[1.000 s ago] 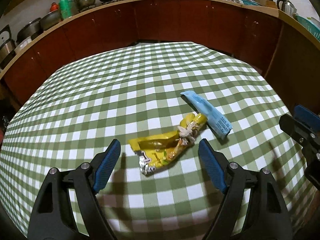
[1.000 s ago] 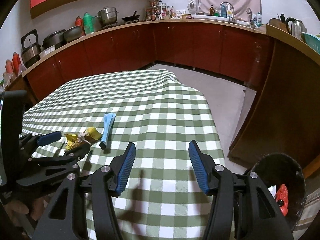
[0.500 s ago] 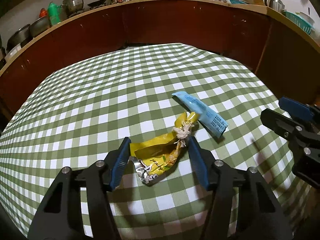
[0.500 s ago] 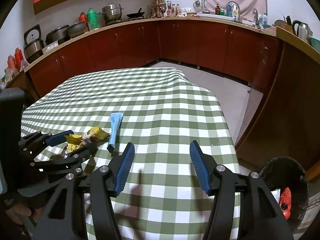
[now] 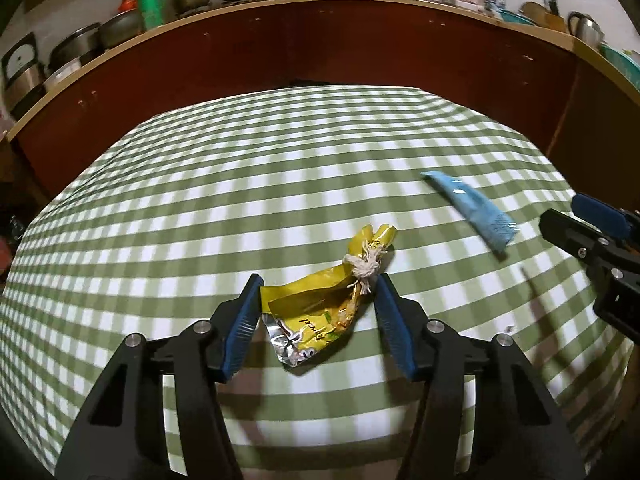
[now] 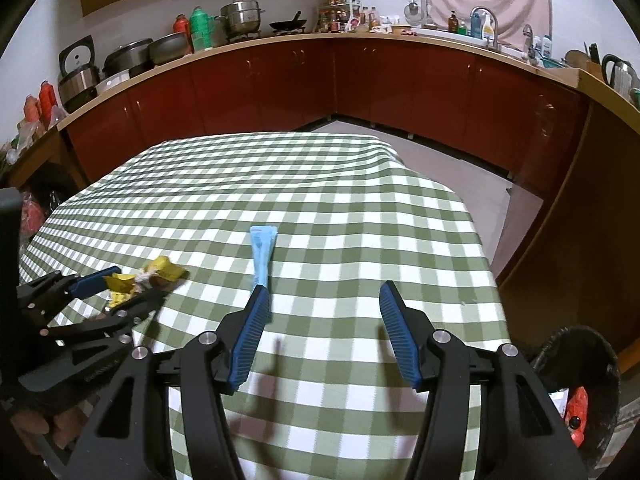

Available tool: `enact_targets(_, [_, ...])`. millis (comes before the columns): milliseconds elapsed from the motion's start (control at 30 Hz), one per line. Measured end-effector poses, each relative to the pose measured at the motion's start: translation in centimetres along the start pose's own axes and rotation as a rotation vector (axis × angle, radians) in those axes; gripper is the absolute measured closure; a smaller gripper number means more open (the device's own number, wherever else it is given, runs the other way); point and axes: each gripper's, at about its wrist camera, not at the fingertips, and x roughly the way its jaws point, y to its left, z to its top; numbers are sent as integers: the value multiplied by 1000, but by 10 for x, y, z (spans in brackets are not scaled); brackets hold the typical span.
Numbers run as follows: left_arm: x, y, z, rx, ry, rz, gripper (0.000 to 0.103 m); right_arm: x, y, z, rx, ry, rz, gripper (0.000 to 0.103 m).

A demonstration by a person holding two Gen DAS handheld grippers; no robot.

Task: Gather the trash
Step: 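Grasp the blue tube with the right tool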

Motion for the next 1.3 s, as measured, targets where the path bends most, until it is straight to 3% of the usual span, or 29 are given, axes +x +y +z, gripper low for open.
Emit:
enact_targets(533, [-5,66,-3,-111,-5,94,47,25,30,10,-64,40,0,47])
enact_targets(733, [-4,82,-5,-137,-3,122,47,36,39,14,-85,67,-4,57])
enact_targets(1067, [-6,89,-8,-157,-8,129,47,45,48,11,-100,107,17,91])
enact_targets(1300, [-15,94,-14,-174,-8,133,47,36,50,7,-93,95,22,95])
